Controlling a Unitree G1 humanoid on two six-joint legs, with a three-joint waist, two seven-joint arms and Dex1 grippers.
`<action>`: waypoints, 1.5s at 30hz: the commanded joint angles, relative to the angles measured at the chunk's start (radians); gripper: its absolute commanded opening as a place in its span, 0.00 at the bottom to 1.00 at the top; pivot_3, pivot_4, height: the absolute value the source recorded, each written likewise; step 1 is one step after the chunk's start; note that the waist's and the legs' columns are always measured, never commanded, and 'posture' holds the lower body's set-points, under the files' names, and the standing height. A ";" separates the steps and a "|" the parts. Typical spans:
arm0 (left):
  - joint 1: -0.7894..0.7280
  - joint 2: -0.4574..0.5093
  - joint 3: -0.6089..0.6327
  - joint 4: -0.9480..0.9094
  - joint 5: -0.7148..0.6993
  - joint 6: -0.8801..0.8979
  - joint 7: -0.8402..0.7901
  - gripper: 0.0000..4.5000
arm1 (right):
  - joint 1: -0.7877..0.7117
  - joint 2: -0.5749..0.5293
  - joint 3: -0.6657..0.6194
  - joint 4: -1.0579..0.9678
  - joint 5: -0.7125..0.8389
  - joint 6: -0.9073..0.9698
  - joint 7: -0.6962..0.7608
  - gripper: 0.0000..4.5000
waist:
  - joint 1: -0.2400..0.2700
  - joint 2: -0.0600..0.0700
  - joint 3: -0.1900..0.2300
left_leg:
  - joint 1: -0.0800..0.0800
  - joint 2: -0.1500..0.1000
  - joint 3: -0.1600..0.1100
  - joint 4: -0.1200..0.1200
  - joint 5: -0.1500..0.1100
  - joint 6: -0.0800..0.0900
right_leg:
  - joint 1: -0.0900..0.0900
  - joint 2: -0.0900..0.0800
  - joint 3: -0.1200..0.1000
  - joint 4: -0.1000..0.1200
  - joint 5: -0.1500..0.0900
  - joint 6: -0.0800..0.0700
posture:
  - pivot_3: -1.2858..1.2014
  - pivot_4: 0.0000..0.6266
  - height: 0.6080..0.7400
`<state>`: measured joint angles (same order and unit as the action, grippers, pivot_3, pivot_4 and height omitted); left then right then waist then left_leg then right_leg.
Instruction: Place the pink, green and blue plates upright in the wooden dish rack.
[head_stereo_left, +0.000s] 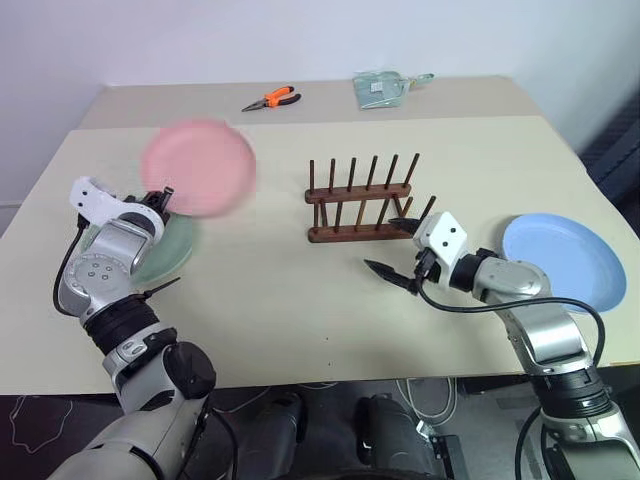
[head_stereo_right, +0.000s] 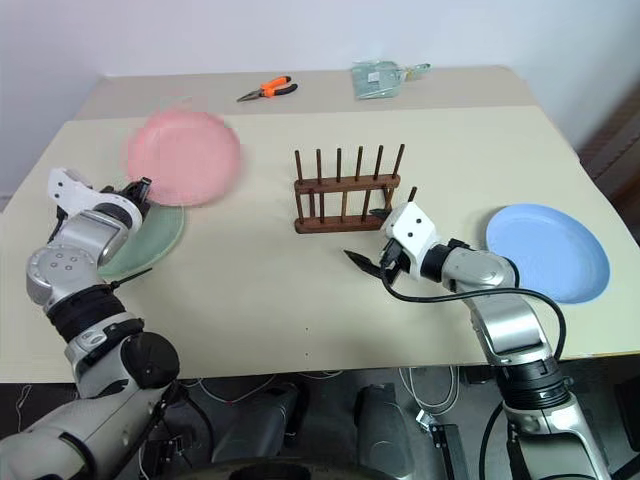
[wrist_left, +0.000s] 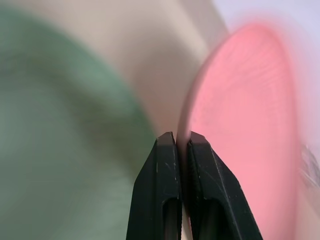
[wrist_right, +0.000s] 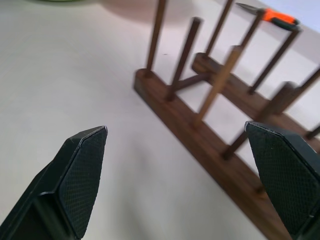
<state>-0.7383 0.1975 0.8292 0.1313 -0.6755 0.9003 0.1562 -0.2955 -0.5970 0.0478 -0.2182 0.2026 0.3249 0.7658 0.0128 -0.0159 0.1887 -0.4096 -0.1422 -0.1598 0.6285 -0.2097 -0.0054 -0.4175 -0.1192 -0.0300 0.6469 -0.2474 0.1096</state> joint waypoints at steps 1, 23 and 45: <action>0.009 0.033 -0.100 -0.146 -0.034 -0.041 -0.079 0.01 | -0.067 -0.021 -0.045 -0.058 0.045 0.007 0.022 1.00 | -0.003 0.000 0.000 | 0.000 0.000 0.000 0.000 0.000 0.000 | 0.000 0.000 0.000 0.000 0.000 0.000 | 0.52 0.24 1.00; -0.144 -0.066 -0.637 -0.426 0.089 0.030 -0.064 0.00 | -0.483 0.049 0.283 0.275 -0.681 -0.519 -0.288 0.60 | -0.008 -0.002 0.001 | -0.001 0.000 0.004 -0.001 0.004 -0.005 | -0.004 0.000 0.005 0.001 0.002 0.001 | 0.52 0.24 1.00; 0.066 0.214 -0.603 -0.353 0.286 -0.269 -0.238 0.67 | -0.381 0.052 -0.045 0.163 -0.169 -0.372 -0.138 0.00 | -0.012 -0.002 0.001 | 0.002 0.001 0.018 -0.004 0.003 -0.003 | -0.007 0.003 0.020 0.002 0.003 0.002 | 0.52 0.24 1.00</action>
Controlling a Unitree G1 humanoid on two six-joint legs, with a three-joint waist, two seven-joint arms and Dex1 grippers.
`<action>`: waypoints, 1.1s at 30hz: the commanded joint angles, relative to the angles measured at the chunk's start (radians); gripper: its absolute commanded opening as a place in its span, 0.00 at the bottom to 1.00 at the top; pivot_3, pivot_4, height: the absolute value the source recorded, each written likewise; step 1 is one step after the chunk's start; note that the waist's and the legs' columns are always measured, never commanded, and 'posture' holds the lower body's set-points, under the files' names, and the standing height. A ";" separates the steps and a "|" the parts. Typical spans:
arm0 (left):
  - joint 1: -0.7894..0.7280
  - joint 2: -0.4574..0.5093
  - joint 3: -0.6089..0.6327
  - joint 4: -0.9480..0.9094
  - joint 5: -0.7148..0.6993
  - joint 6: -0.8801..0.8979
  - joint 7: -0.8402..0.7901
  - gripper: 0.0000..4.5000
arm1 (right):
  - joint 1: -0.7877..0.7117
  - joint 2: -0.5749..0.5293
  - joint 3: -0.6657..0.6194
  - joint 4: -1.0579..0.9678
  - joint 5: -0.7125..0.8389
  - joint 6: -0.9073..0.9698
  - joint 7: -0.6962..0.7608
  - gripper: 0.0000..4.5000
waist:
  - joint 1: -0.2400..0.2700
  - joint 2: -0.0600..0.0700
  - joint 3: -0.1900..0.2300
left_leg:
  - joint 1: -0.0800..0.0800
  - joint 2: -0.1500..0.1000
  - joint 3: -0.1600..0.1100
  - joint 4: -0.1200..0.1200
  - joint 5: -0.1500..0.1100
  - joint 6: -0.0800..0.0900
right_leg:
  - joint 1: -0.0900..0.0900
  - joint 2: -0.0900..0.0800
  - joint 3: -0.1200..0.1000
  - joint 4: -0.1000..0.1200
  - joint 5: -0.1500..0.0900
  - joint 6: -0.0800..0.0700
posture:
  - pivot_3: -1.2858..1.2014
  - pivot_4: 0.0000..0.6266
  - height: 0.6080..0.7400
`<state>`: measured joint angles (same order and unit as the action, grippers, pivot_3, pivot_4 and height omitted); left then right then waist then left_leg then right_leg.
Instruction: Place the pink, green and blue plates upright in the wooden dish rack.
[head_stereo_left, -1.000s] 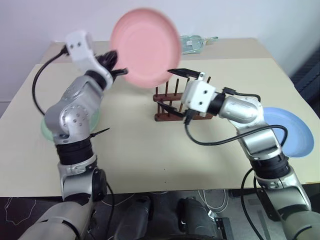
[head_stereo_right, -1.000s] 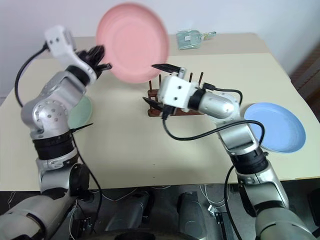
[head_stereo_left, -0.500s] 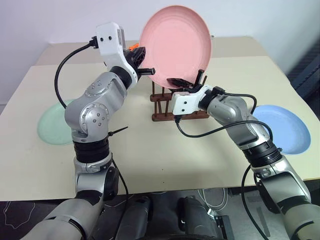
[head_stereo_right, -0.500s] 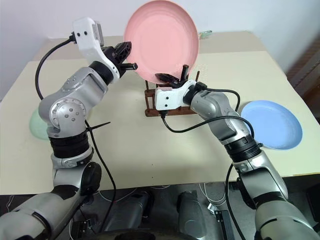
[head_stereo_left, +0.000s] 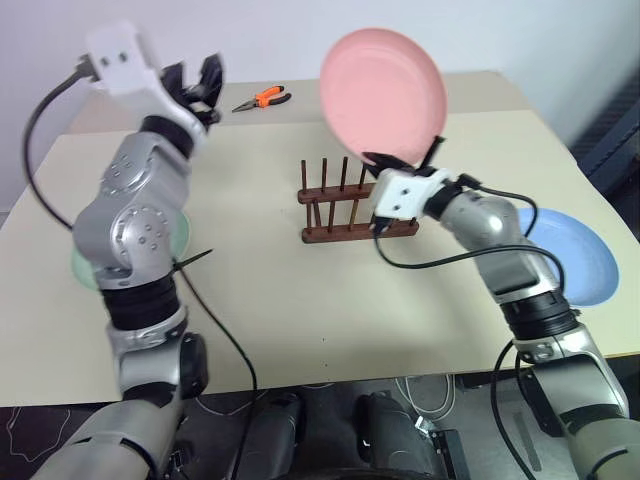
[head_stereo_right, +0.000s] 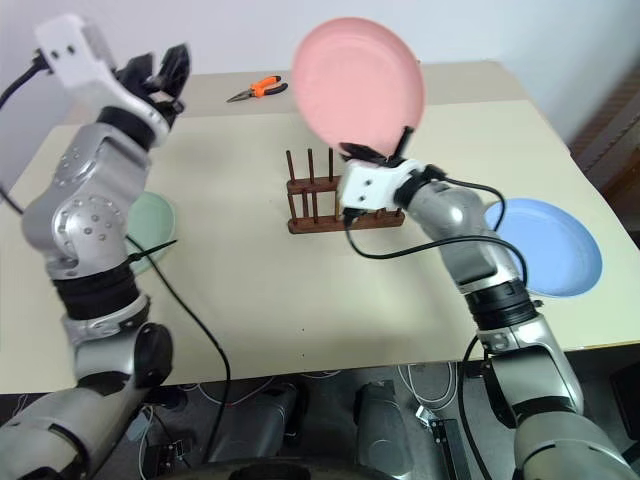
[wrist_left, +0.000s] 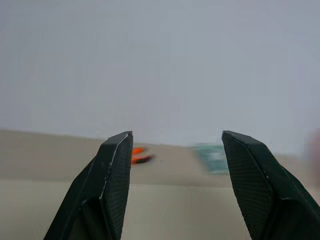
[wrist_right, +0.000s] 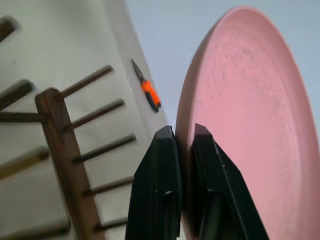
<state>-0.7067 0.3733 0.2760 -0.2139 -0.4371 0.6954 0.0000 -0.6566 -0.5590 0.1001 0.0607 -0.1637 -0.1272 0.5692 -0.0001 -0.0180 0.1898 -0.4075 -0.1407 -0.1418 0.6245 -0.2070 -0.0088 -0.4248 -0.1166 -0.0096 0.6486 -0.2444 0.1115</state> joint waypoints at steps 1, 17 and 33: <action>0.090 0.075 -0.088 -0.024 0.059 -0.101 -0.161 0.67 | -0.017 0.024 -0.143 -0.160 0.327 0.191 0.089 0.00 | 0.002 0.000 0.000 | 0.000 0.000 0.000 0.000 0.000 0.001 | 0.000 0.000 0.000 0.000 0.000 0.000 | 0.52 0.24 1.00; 0.469 0.175 -0.284 -0.261 -0.072 -0.139 -0.651 0.67 | 0.042 0.095 -0.450 -0.301 1.170 0.862 -0.076 0.00 | 0.010 0.002 0.001 | -0.001 0.003 0.003 0.000 -0.006 0.010 | -0.002 -0.002 0.002 -0.003 0.001 -0.002 | 0.52 0.24 1.00; 0.477 0.161 -0.304 -0.269 -0.069 -0.130 -0.663 0.67 | 0.041 0.111 -0.466 -0.138 1.132 0.847 -0.119 0.00 | 0.011 0.002 0.001 | -0.001 0.004 0.004 -0.001 -0.006 0.010 | -0.002 -0.001 0.002 -0.004 0.001 -0.002 | 0.52 0.24 1.00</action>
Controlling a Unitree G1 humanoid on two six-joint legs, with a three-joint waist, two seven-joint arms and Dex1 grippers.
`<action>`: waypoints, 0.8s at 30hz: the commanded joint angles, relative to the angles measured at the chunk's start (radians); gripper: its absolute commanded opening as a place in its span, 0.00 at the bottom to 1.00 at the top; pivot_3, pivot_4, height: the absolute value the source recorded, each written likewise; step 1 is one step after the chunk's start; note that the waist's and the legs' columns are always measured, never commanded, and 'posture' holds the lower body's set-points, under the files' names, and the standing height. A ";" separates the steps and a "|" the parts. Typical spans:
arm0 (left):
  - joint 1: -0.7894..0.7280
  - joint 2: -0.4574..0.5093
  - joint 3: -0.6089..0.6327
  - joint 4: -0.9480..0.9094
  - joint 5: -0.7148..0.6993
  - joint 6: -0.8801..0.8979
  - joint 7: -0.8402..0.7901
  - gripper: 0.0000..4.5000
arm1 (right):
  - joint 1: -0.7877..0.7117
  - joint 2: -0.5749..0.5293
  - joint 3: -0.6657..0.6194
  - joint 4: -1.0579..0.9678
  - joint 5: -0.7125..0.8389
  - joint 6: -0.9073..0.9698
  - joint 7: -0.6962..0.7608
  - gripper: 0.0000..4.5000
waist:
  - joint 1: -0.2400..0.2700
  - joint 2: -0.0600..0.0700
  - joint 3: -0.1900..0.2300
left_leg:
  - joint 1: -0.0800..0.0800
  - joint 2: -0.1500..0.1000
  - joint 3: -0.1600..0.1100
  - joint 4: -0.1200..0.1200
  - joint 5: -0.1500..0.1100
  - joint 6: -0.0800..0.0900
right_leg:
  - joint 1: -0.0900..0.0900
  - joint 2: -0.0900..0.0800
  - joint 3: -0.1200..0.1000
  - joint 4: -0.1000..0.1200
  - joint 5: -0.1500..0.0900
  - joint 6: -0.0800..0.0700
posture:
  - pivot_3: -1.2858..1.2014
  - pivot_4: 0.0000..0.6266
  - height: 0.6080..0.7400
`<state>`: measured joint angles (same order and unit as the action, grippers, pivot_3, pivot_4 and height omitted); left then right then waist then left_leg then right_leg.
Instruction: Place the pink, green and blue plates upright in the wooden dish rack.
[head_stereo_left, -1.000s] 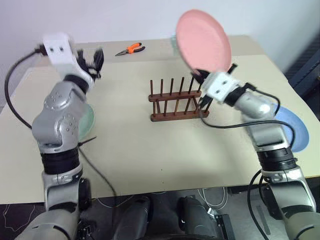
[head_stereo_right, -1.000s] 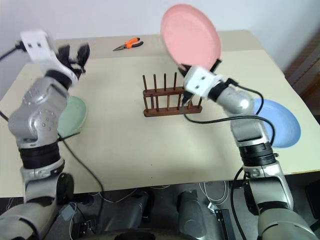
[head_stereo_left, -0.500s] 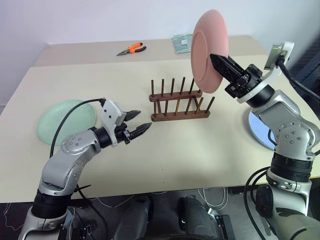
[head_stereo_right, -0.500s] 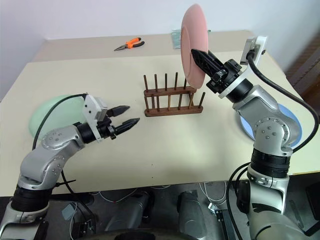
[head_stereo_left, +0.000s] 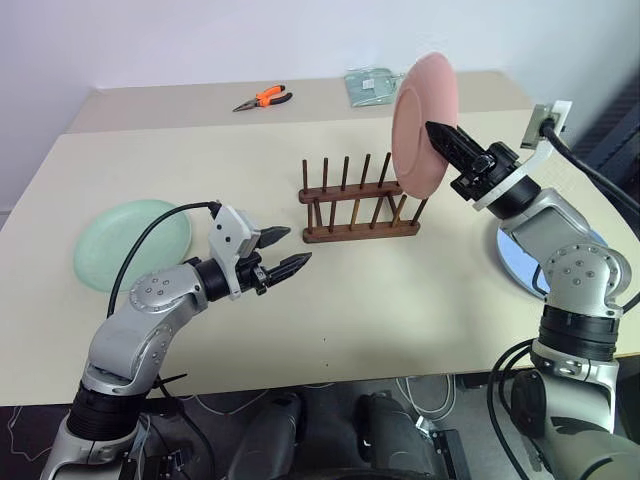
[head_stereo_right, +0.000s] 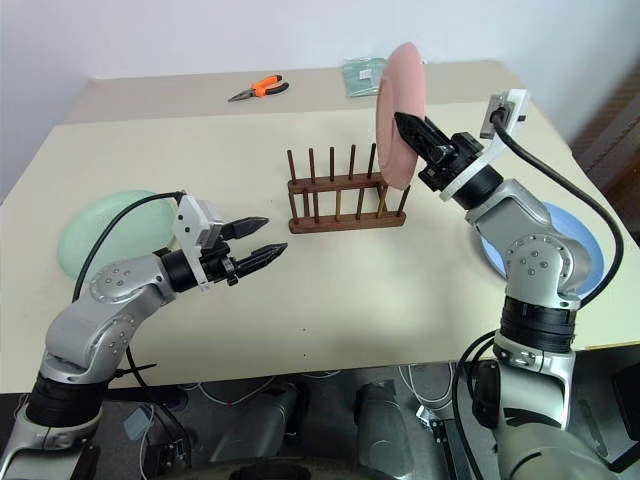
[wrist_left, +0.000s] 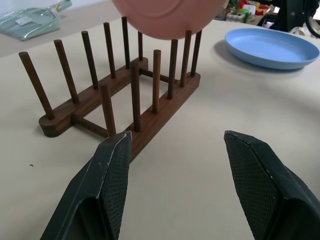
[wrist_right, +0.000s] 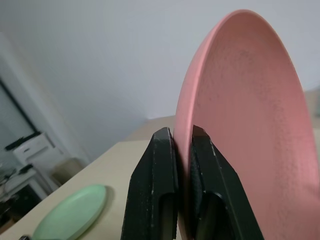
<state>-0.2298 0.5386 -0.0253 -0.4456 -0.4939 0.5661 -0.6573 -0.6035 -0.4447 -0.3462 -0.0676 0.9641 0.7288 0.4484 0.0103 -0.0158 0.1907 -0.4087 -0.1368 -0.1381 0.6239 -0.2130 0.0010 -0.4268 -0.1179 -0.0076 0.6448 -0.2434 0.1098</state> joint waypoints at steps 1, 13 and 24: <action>0.001 -0.004 -0.004 -0.037 -0.009 -0.002 -0.006 0.67 | -0.010 -0.004 -0.015 -0.005 -0.001 -0.007 0.000 0.08 | 0.000 0.000 0.000 | 0.000 0.000 0.000 0.000 0.000 0.000 | 0.000 0.000 0.000 0.000 0.000 0.000 | 0.52 0.24 1.00; 0.002 0.000 0.039 0.035 0.079 -0.048 0.068 1.00 | -0.019 -0.097 0.044 -0.019 -0.328 -0.269 0.023 0.80 | 0.001 0.000 0.000 | 0.000 0.000 0.000 -0.001 0.000 0.000 | 0.000 0.000 0.000 0.000 0.000 0.000 | 0.52 0.24 1.00; 0.020 0.008 0.415 0.253 0.287 -0.046 0.500 1.00 | 0.077 -0.310 0.309 -0.325 -0.470 -0.314 0.346 0.99 | -0.005 0.001 0.000 | 0.000 0.003 0.002 -0.002 0.000 0.000 | -0.001 0.001 0.000 -0.002 0.000 0.001 | 0.52 0.24 1.00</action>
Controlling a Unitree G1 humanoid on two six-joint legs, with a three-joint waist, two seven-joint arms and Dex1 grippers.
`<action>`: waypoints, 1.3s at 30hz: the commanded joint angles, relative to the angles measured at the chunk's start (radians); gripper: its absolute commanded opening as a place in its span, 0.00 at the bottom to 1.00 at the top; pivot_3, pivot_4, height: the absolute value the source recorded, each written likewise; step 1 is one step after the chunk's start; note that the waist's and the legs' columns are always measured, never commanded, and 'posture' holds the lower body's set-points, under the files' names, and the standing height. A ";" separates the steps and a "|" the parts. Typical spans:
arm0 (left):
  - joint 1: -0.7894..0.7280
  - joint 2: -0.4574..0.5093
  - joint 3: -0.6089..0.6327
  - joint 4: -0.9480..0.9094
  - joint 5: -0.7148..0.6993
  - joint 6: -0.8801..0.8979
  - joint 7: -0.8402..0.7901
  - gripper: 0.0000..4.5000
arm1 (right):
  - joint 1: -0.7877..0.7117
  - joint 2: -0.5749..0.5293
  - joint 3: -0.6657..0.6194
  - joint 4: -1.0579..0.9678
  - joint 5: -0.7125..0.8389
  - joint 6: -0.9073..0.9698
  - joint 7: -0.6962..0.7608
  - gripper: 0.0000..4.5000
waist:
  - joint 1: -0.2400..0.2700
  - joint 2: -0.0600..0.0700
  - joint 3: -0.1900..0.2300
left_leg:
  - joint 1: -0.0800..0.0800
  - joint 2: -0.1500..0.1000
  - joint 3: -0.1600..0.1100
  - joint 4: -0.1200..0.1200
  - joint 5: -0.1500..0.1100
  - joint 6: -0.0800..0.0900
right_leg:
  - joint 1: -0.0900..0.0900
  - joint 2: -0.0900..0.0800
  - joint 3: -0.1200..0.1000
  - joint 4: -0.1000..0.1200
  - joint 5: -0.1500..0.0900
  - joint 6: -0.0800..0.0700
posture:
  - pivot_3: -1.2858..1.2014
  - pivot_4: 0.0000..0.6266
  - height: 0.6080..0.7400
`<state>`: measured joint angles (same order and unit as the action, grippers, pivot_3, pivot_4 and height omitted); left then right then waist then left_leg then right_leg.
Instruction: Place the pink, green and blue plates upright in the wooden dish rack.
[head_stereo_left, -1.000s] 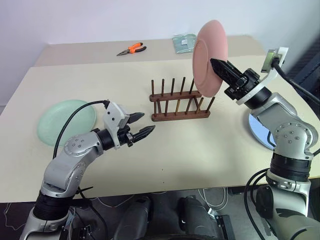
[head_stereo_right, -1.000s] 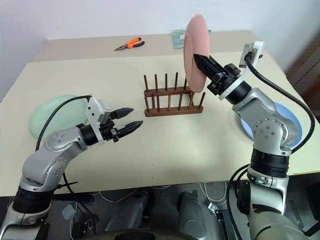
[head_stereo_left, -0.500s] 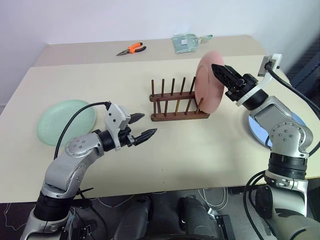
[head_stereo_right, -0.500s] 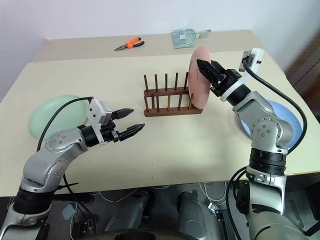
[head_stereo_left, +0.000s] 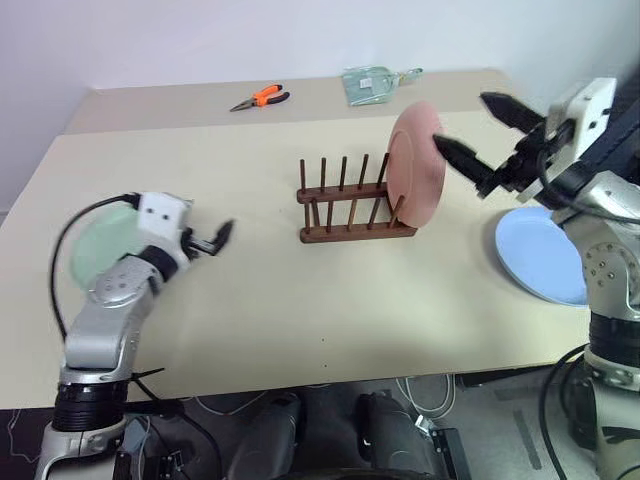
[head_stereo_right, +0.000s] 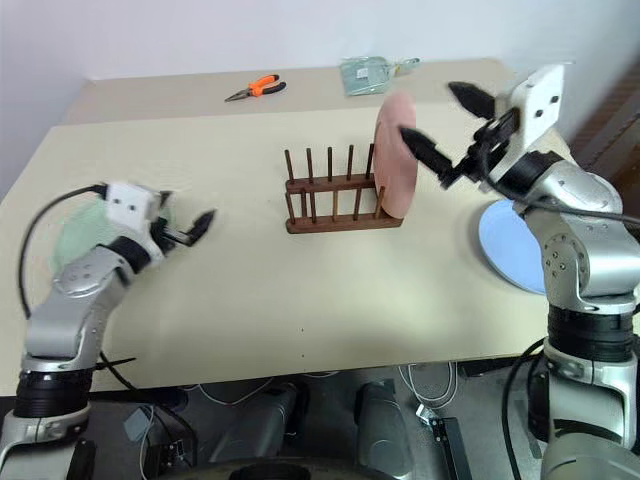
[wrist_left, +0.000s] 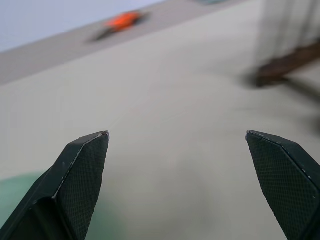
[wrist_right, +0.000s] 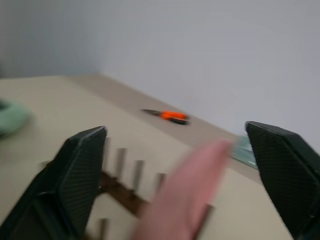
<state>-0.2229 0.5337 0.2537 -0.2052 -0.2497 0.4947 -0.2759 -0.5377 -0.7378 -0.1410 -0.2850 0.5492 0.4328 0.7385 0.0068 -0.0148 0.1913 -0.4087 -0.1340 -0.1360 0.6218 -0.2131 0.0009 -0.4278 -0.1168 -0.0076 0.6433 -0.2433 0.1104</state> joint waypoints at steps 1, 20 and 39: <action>0.017 0.006 0.188 0.021 0.046 0.046 0.166 1.00 | 0.014 -0.005 0.154 -0.126 -0.084 -0.031 0.064 0.99 | -0.003 0.000 0.000 | 0.000 0.000 0.000 0.000 0.000 0.000 | 0.000 0.000 0.000 0.000 0.000 0.000 | 0.52 0.24 1.00; 0.013 -0.271 0.598 -0.083 -0.339 0.520 0.376 0.73 | 0.052 0.156 0.436 -0.055 -0.367 -0.217 0.124 1.00 | 0.006 -0.004 -0.002 | 0.000 0.001 -0.001 0.003 -0.002 -0.003 | 0.002 0.003 0.000 -0.001 0.002 0.001 | 0.52 0.24 1.00; -0.437 -0.205 0.075 -0.192 -0.288 0.352 0.303 0.01 | -0.064 0.239 0.460 0.064 -0.642 -0.430 -0.045 1.00 | 0.001 -0.007 -0.001 | -0.002 0.001 0.001 0.006 -0.001 -0.006 | 0.004 0.007 0.000 -0.008 0.007 0.003 | 0.52 0.24 1.00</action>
<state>-0.6405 0.3335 0.3716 -0.3547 -0.5481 0.8320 0.0211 -0.5729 -0.5133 0.3101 -0.2288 -0.0459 0.0611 0.7267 0.0082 -0.0220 0.1906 -0.4102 -0.1325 -0.1343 0.6274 -0.2115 -0.0058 -0.4238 -0.1092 -0.0067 0.6345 -0.2352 0.1132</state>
